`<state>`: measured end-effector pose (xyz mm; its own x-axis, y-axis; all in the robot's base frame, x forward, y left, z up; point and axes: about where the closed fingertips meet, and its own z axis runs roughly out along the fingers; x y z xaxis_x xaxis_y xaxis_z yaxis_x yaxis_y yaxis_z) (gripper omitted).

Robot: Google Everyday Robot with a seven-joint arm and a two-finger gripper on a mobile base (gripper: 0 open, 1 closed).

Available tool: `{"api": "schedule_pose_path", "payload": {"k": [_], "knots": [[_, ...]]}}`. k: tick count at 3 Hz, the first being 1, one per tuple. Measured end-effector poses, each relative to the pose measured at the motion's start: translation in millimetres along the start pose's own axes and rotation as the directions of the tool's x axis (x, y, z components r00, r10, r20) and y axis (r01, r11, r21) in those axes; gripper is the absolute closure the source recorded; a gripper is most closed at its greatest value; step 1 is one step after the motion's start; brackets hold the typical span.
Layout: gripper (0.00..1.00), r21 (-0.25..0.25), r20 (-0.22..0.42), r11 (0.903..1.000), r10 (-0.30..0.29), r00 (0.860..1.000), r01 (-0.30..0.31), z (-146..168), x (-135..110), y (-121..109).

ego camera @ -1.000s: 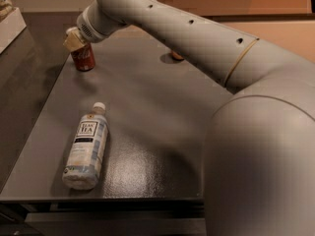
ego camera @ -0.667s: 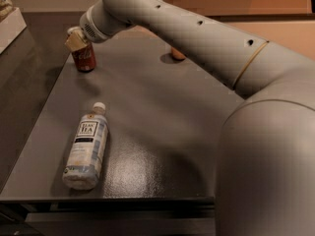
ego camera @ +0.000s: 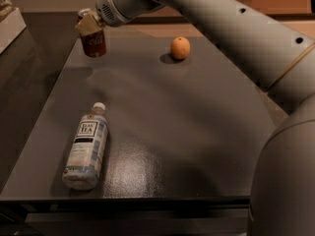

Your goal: Pick coke can

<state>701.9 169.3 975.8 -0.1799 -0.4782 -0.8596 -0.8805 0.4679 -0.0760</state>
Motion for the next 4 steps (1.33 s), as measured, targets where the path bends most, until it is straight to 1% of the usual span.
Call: {"api": "schedule_pose_path", "payload": {"k": [1,2,3,4], "knots": [[1.00,-0.018,0.008,0.9989,-0.043,0.999,0.043,-37,-13,-2],[1.00,-0.037,0.021,0.9950,-0.093,0.995,0.093,-70,-26,0],[1.00,-0.079,0.029,0.9862,-0.143,0.989,0.145,-86,-25,10],[1.00,-0.084,0.028,0.9843,-0.153,0.988,0.155,-85,-24,12]]}}
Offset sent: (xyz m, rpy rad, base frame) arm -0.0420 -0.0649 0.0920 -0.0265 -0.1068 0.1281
